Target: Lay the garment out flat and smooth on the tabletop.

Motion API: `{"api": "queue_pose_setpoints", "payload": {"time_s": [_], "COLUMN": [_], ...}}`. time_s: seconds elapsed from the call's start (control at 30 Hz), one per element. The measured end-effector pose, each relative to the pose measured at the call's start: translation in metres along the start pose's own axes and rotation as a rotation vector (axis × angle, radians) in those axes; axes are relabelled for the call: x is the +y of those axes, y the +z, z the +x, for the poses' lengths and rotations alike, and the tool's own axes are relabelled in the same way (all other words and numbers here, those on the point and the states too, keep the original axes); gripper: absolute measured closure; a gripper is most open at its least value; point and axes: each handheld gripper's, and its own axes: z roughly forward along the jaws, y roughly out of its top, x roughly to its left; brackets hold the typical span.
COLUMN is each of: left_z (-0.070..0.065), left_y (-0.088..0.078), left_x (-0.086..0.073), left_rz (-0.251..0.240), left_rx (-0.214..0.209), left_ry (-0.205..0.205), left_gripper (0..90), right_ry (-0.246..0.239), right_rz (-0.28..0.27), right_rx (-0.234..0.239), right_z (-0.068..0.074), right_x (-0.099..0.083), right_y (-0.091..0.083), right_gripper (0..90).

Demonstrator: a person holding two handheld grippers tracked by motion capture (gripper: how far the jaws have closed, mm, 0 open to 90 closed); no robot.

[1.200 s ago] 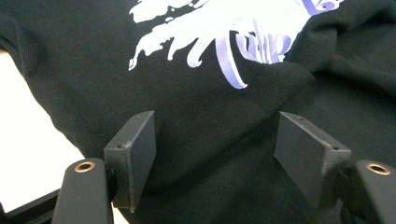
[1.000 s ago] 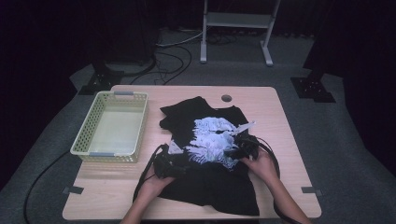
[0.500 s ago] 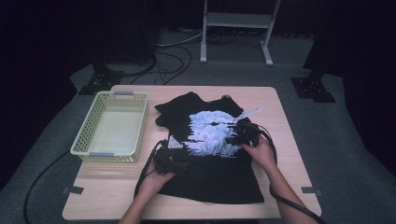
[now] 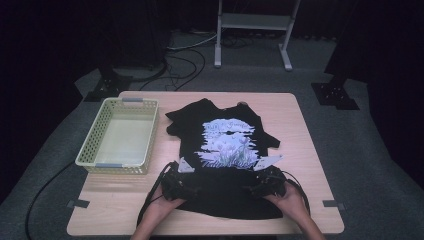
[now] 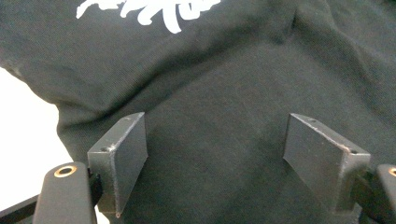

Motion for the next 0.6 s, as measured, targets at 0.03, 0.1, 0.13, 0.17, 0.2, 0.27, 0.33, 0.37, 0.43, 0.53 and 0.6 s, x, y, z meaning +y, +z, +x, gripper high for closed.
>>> {"api": "queue_pose_setpoints", "payload": {"time_s": [0.03,0.1,0.13,0.17,0.2,0.27,0.33,0.37,0.43,0.53,0.6], "left_z": [-0.002,-0.006,-0.008,-0.01,-0.012,-0.018,-0.023,-0.026,-0.031,-0.038,-0.04], "left_y": [-0.001,-0.003,-0.004,-0.006,-0.008,-0.012,-0.017,-0.019,-0.023,-0.028,-0.031], "left_x": [0.0,-0.002,-0.004,-0.006,-0.008,-0.014,-0.019,-0.021,-0.026,-0.032,-0.034], "left_rz": [0.006,0.021,0.025,0.025,0.022,0.022,0.024,0.023,0.025,0.025,0.019], "left_rx": [0.0,0.008,0.005,-0.002,-0.006,-0.015,-0.03,-0.043,-0.071,-0.104,-0.129], "left_ry": [0.002,0.01,0.009,0.003,0.002,0.002,-0.004,-0.007,-0.011,-0.001,0.001], "left_gripper": [21.4,21.5,21.6,21.6,22.0,22.2,22.2,22.1,22.1,22.0,21.4], "right_ry": [0.0,-0.024,-0.024,-0.017,-0.014,-0.021,-0.031,-0.033,-0.035,-0.037,-0.038], "right_rz": [0.009,0.014,0.015,0.014,0.006,-0.004,-0.012,-0.014,-0.018,-0.033,-0.042], "right_rx": [-0.004,-0.021,-0.021,-0.015,-0.012,-0.005,0.003,0.007,0.014,0.014,0.021], "right_z": [0.001,0.005,0.006,0.006,0.007,0.009,0.011,0.013,0.018,0.025,0.03], "right_x": [0.001,0.001,0.0,-0.001,-0.004,-0.009,-0.015,-0.018,-0.024,-0.035,-0.04], "right_y": [-0.001,0.0,-0.001,-0.002,-0.002,-0.005,-0.009,-0.011,-0.016,-0.022,-0.026], "right_gripper": [22.9,22.9,22.9,22.8,22.8,22.8,22.8,22.8,22.7,22.7,21.4]}}
